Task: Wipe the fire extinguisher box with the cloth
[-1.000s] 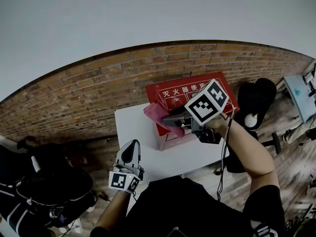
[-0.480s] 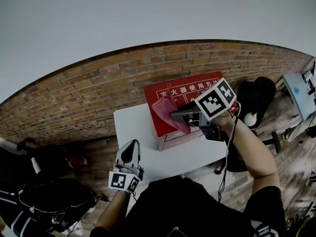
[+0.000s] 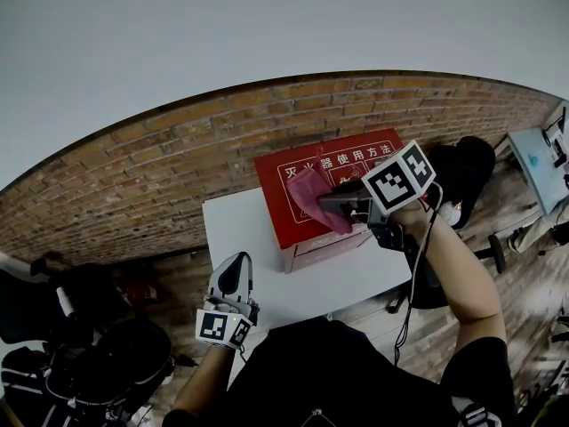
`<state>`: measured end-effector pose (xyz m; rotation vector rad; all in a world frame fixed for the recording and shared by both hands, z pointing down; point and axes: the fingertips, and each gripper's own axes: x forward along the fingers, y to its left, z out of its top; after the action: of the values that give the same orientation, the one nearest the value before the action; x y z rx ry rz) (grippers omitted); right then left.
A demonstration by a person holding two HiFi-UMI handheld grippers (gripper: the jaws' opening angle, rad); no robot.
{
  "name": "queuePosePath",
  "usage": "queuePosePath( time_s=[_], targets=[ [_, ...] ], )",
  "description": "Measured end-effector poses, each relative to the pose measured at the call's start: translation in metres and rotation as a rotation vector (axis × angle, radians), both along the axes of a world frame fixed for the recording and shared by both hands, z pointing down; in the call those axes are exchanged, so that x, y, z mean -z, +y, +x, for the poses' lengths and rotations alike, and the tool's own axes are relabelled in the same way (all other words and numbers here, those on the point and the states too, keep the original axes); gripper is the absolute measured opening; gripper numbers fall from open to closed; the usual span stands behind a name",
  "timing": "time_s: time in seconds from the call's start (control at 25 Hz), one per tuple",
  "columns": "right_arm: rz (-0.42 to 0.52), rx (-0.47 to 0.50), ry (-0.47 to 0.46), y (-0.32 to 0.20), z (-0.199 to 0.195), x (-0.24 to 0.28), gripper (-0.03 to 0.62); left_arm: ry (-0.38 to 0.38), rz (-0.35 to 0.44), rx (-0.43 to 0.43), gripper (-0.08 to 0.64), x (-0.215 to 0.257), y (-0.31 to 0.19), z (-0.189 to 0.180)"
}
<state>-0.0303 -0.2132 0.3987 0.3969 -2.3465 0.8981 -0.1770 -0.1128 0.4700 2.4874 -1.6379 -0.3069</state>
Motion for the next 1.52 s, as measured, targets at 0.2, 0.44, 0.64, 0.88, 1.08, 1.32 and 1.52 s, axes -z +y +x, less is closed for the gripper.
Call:
queuePosePath(
  time_s=[0.2, 0.44, 0.64, 0.88, 1.08, 1.32, 1.52],
  targets=[
    [0.017, -0.022, 0.009, -0.005, 0.009, 0.0, 0.075, 0.001, -0.005, -0.008, 0.038, -0.001, -0.002, 0.001],
    [0.034, -0.047, 0.017, -0.01, 0.02, 0.0, 0.075, -0.001, -0.008, -0.013, 0.038, -0.001, -0.005, 0.003],
    [0.045, -0.065, 0.023, -0.014, 0.03, -0.001, 0.075, -0.003, -0.005, -0.015, 0.038, -0.001, -0.007, 0.006],
    [0.054, -0.094, 0.027, -0.019, 0.044, -0.001, 0.075, -0.005, -0.008, -0.023, 0.038, -0.002, -0.008, 0.008],
    [0.057, -0.116, 0.027, -0.023, 0.056, -0.001, 0.075, -0.008, -0.009, -0.028, 0.038, -0.001, -0.009, 0.011],
    [0.068, -0.138, 0.033, -0.027, 0.071, 0.0, 0.075, 0.001, -0.008, -0.025, 0.038, 0.004, -0.01, 0.017],
    [0.072, -0.156, 0.037, -0.031, 0.084, -0.001, 0.075, -0.014, -0.002, -0.033, 0.038, 0.003, -0.01, 0.021]
  ],
)
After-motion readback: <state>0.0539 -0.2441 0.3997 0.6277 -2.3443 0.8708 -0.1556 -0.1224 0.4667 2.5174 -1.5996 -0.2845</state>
